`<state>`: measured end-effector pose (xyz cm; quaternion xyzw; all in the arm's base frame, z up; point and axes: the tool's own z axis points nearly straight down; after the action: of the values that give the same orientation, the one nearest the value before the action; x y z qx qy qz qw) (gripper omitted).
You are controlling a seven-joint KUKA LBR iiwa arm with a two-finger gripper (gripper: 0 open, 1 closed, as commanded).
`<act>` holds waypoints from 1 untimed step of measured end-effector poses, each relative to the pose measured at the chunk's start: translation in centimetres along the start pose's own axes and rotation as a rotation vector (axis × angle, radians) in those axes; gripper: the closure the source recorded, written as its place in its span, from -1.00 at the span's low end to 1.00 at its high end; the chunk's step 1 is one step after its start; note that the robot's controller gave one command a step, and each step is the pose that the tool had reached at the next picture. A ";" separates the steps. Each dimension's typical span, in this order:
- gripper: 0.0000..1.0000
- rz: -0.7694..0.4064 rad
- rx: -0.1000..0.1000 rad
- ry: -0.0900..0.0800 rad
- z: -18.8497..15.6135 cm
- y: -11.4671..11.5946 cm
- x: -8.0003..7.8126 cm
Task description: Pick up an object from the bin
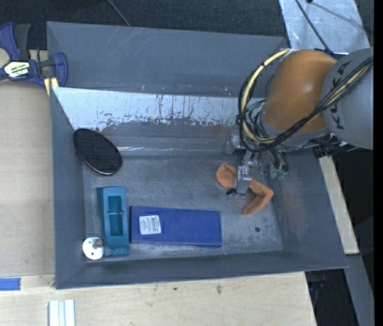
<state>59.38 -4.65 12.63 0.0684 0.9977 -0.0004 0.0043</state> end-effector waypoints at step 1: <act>1.00 0.143 0.001 0.006 1.8 -5.0 4.6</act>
Offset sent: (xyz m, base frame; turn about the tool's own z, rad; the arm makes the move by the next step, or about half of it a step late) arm 0.0000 0.0000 0.0000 0.0000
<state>54.20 -8.95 10.75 0.1394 0.9902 -0.0003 0.0012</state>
